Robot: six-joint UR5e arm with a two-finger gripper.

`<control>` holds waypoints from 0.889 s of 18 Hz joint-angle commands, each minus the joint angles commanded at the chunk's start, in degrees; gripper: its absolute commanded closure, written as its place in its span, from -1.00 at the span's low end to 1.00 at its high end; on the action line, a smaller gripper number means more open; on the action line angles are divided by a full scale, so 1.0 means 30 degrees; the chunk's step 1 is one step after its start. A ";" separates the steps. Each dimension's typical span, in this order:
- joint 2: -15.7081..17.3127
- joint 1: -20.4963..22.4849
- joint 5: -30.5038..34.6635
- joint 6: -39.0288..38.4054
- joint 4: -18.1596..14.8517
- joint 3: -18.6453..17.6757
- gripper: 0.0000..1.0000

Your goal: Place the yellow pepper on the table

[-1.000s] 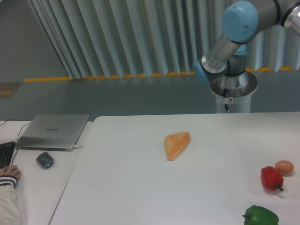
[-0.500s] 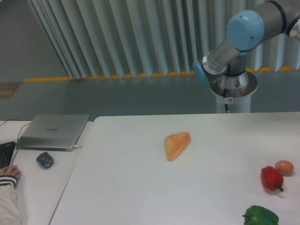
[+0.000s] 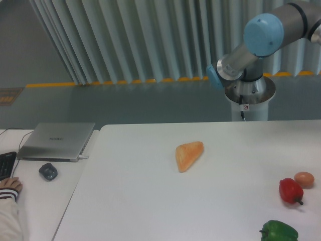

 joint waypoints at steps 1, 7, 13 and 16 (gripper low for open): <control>-0.0060 0.0000 0.0000 0.0000 0.0032 0.0029 -1.00; -0.0324 -0.0001 0.0000 -0.0058 0.0150 0.0263 -1.00; -0.0852 -0.0059 0.0000 -0.0146 0.1175 0.0264 -1.00; -0.0852 -0.0117 0.0000 -0.0176 0.1204 0.0235 -1.00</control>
